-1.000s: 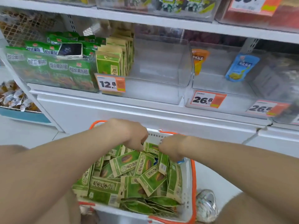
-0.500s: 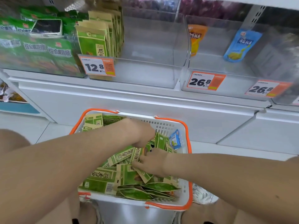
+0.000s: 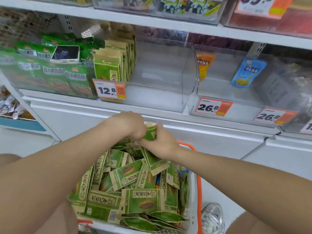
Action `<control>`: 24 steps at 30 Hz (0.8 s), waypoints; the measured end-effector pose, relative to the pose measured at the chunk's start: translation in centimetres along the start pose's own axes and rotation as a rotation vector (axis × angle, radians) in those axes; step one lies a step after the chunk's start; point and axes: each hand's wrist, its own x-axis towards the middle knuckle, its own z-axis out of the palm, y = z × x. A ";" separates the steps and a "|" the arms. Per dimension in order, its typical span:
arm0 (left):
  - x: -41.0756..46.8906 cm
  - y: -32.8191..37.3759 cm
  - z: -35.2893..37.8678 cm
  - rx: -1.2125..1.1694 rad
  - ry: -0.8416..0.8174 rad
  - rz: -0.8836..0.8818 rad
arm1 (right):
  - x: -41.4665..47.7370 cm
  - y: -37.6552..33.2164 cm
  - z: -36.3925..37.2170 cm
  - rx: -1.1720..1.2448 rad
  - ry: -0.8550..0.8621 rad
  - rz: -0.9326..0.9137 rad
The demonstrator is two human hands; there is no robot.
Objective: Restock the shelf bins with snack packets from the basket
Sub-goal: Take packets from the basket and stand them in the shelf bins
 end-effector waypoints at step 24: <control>-0.9 -1.4 -4.5 -1.535 0.629 0.100 | 2.1 -10.7 -10.4 0.537 0.270 -0.128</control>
